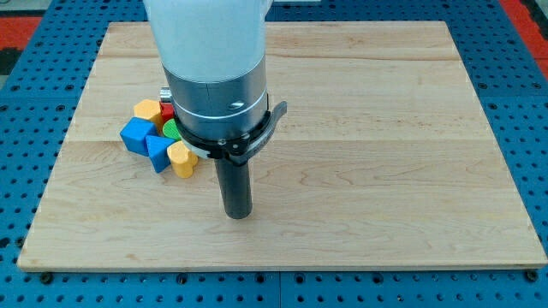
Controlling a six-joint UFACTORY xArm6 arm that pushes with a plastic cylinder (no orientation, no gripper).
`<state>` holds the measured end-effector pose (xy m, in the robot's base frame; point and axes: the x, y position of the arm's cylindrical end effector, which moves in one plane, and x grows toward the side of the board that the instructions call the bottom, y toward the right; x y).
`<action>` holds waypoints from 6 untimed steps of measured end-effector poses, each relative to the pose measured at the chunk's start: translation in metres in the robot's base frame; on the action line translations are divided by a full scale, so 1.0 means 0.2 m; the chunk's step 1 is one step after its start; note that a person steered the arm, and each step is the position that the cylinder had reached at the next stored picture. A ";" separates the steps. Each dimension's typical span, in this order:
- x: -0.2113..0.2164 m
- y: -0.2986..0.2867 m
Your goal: Push the blue triangle top right to the blue cube
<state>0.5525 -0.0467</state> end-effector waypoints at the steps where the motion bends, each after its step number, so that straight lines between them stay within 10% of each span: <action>1: 0.00 0.00; 3: 0.05 -0.32; 6: -0.45 -0.56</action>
